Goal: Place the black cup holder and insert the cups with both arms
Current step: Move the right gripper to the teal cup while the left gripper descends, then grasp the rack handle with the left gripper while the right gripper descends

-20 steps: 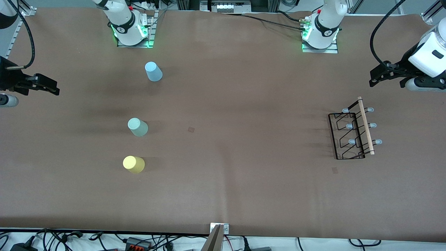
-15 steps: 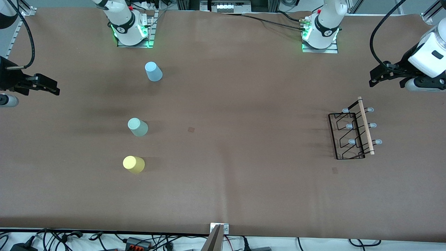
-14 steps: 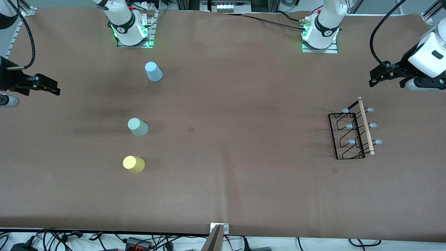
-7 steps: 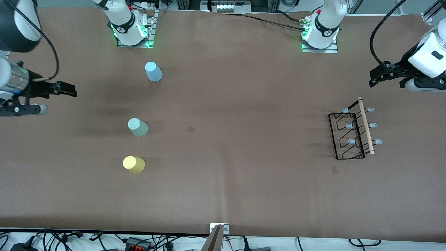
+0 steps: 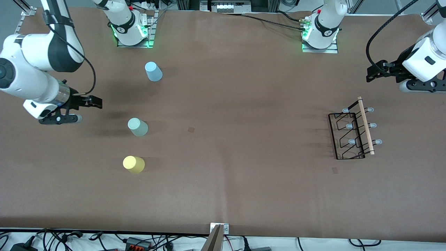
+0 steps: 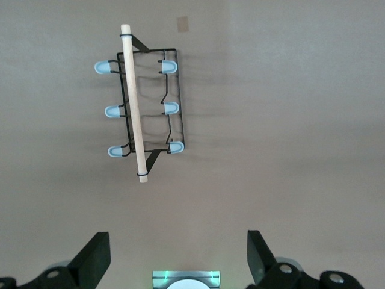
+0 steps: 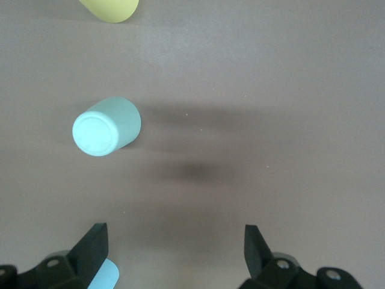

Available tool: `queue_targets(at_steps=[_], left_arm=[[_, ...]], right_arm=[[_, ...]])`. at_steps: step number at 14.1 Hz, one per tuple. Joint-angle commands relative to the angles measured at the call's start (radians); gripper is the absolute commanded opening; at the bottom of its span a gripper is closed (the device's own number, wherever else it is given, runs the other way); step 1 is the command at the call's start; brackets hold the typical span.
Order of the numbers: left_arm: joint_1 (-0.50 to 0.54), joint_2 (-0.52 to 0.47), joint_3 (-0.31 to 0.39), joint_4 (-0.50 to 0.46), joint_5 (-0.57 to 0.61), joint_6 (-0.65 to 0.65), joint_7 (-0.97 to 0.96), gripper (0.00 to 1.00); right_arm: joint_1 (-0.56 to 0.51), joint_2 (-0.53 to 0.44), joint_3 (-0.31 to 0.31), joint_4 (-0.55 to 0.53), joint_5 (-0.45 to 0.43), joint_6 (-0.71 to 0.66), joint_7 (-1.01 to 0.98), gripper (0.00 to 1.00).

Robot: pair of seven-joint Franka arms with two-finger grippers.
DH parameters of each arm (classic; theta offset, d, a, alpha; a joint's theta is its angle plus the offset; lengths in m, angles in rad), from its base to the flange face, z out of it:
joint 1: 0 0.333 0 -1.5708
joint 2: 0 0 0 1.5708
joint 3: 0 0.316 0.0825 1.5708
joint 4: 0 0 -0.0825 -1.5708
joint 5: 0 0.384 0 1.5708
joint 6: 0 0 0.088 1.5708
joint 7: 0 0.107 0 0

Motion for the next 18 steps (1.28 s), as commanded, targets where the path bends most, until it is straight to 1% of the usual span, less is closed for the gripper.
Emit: queue_targets(at_steps=[1, 3, 4, 6, 7, 9, 10, 11, 14, 16, 18], left_arm=[[0.011, 0.08, 0.008, 0.066, -0.011, -0.029, 0.023, 1.0], [0.012, 0.171, 0.01, 0.127, -0.011, -0.036, 0.034, 1.0], [0.011, 0.179, 0.01, 0.146, -0.008, -0.035, 0.034, 1.0], [0.015, 0.188, 0.011, 0.136, -0.008, -0.035, 0.036, 1.0], [0.034, 0.206, 0.011, 0.125, -0.008, -0.03, 0.036, 1.0], [0.038, 0.234, 0.013, 0.1, 0.021, 0.023, 0.033, 1.0], [0.037, 0.239, 0.011, 0.073, 0.037, 0.077, 0.024, 1.0], [0.035, 0.239, 0.008, 0.023, 0.062, 0.155, 0.022, 1.0], [0.041, 0.223, 0.01, -0.155, 0.074, 0.428, 0.022, 1.0], [0.047, 0.222, 0.011, -0.22, 0.076, 0.551, 0.023, 1.0], [0.07, 0.222, 0.011, -0.272, 0.076, 0.632, 0.025, 1.0]], right_arm=[[0.006, -0.049, 0.001, -0.033, 0.012, 0.005, 0.01, 1.0], [0.011, -0.047, 0.001, -0.032, 0.012, 0.005, 0.01, 1.0], [0.012, -0.047, 0.001, -0.032, 0.012, 0.005, 0.01, 1.0], [0.012, -0.047, 0.001, -0.032, 0.012, 0.004, 0.01, 1.0], [0.012, -0.047, 0.001, -0.032, 0.012, 0.003, 0.01, 1.0], [0.012, -0.047, 0.001, -0.029, 0.012, -0.009, 0.008, 1.0], [0.012, -0.047, 0.003, -0.024, 0.012, -0.016, 0.008, 1.0], [0.012, -0.046, 0.001, -0.024, 0.012, -0.016, 0.008, 1.0], [0.012, -0.05, 0.001, -0.026, 0.012, -0.023, 0.007, 1.0], [0.012, -0.053, 0.001, -0.023, 0.012, -0.033, 0.004, 1.0], [0.012, -0.056, 0.001, -0.024, 0.012, -0.035, -0.001, 1.0]])
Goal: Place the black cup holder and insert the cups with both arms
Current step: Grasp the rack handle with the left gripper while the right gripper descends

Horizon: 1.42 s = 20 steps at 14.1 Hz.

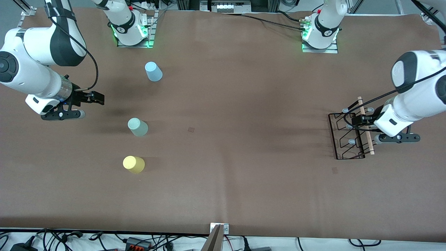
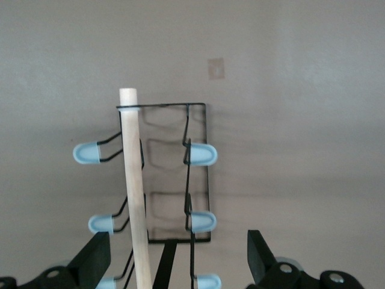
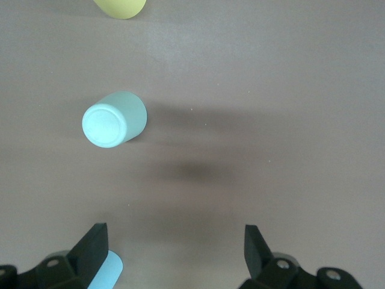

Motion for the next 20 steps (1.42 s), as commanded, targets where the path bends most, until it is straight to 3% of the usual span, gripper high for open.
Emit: queue_targets(at_steps=[1, 6, 7, 11, 13, 18, 20], left_arm=[[0.027, -0.033, -0.001, -0.089, 0.023, 0.104, 0.018, 1.0], [0.056, -0.044, -0.002, -0.219, 0.057, 0.269, 0.021, 1.0], [0.056, -0.044, -0.002, -0.239, 0.057, 0.291, 0.021, 0.94], [0.057, -0.044, -0.002, -0.241, 0.055, 0.29, 0.019, 0.34], [0.059, -0.044, -0.002, -0.239, 0.055, 0.29, 0.015, 0.16], [0.059, -0.054, -0.004, -0.233, 0.055, 0.29, 0.019, 0.02], [0.059, -0.064, -0.009, -0.2, 0.055, 0.255, 0.019, 0.01]], right_arm=[[0.004, -0.026, 0.0, -0.017, 0.012, -0.015, -0.004, 1.0], [0.004, -0.023, 0.0, -0.017, 0.012, -0.011, -0.004, 1.0], [0.004, -0.02, 0.0, -0.016, 0.012, -0.009, -0.005, 1.0], [0.004, -0.014, 0.002, -0.019, 0.013, 0.032, 0.005, 1.0], [0.03, 0.012, 0.0, -0.03, 0.013, 0.1, 0.013, 1.0], [0.071, 0.061, 0.0, -0.1, 0.013, 0.298, 0.116, 1.0], [0.077, 0.086, 0.002, -0.125, 0.013, 0.368, 0.153, 1.0]])
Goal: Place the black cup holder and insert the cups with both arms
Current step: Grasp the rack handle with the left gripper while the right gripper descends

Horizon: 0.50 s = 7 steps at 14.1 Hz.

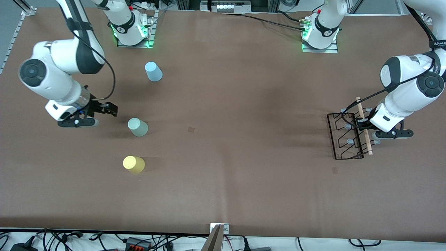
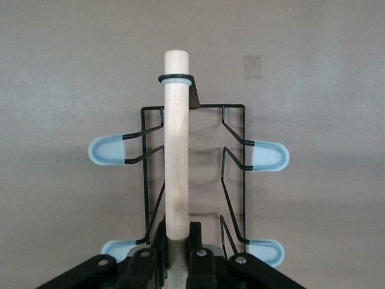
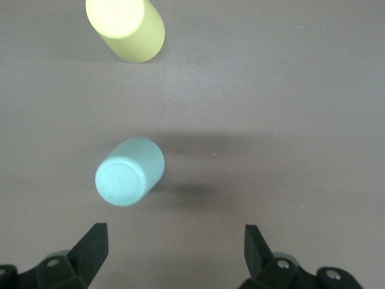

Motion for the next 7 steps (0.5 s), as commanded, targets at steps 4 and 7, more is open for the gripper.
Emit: queue_targets(at_steps=[4, 7], left_arm=[[-0.015, -0.04, -0.018, 0.207, 0.017, -0.293, 0.016, 0.01], [-0.046, -0.039, -0.074, 0.298, 0.017, -0.428, -0.021, 0.01]], right_arm=[[0.033, 0.065, -0.002, -0.066, 0.012, 0.219, 0.063, 1.0], [0.068, 0.11, -0.002, -0.065, 0.012, 0.284, 0.115, 1.0]])
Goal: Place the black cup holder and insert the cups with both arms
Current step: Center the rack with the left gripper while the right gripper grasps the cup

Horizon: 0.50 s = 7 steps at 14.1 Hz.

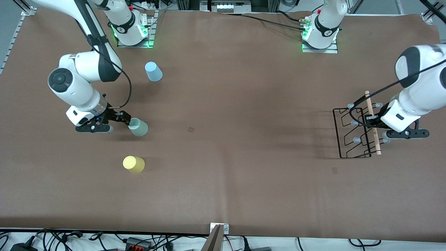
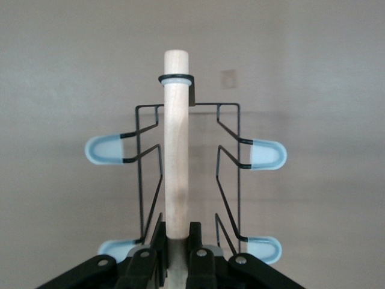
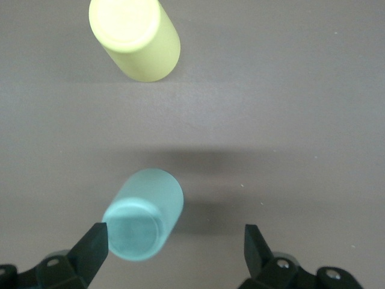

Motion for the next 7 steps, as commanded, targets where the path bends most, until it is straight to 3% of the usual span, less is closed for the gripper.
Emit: queue_targets(at_steps=[1, 7], left_arm=[[-0.018, -0.003, -0.078, 0.072, 0.014, -0.112, -0.023, 0.01], [-0.048, 0.055, -0.365, 0.093, 0.013, -0.108, -0.215, 0.01]], right_arm=[[0.038, 0.03, -0.003, -0.01, 0.012, 0.07, 0.05, 1.0], [0.073, 0.077, -0.003, -0.02, 0.01, 0.151, 0.133, 1.0]])
